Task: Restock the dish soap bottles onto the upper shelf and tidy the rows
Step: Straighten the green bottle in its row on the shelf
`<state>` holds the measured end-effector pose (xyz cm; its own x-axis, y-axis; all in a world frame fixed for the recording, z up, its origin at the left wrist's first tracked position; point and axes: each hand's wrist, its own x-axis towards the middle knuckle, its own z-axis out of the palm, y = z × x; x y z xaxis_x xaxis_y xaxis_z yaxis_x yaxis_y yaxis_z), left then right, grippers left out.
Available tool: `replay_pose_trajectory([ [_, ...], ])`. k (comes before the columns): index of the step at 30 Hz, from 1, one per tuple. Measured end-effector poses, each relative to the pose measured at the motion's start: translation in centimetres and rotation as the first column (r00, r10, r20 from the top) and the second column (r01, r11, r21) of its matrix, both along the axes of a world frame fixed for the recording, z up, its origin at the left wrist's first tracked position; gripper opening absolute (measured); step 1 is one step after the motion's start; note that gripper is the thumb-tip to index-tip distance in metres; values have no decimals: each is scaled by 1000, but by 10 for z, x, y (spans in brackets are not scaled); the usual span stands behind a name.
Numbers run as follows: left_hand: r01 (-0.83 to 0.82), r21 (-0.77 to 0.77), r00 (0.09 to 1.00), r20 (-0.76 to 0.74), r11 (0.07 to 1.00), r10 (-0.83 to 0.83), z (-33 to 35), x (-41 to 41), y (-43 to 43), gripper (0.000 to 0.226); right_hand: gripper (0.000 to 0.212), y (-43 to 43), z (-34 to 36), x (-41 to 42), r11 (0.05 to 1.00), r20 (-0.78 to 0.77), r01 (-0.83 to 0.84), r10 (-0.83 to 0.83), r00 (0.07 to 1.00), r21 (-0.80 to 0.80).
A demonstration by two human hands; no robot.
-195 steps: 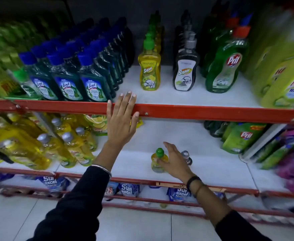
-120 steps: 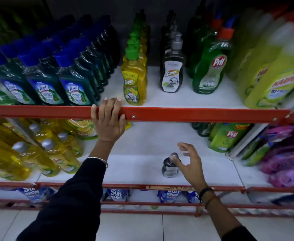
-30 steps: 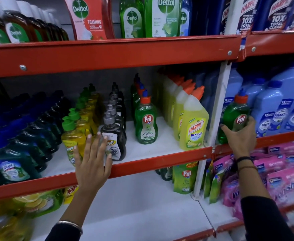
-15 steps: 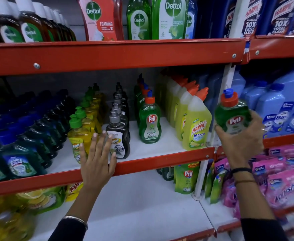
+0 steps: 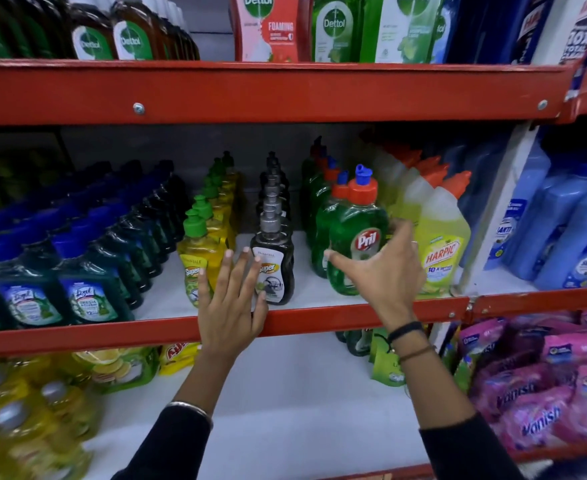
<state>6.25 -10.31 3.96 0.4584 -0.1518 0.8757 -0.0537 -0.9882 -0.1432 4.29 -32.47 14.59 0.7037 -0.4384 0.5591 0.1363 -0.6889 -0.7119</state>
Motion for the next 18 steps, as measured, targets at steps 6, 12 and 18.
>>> replay_pose_trajectory([
  [6, 17, 5, 999, 32, 1000, -18, -2, 3, 1, 56, 98, 13, -19, 24, 999, -99, 24, -21, 995, 33],
  [12, 103, 6, 991, 85, 995, -104, -4, 3, 1, 53, 99, 13, -29, 28, 999, -93, 33, -31, 995, 20],
  [18, 543, -367, 830, 97, 756, -549, 5, -14, -23, 43, 92, -2, -36, 20, 948, -26, -229, 240, 970, 219],
])
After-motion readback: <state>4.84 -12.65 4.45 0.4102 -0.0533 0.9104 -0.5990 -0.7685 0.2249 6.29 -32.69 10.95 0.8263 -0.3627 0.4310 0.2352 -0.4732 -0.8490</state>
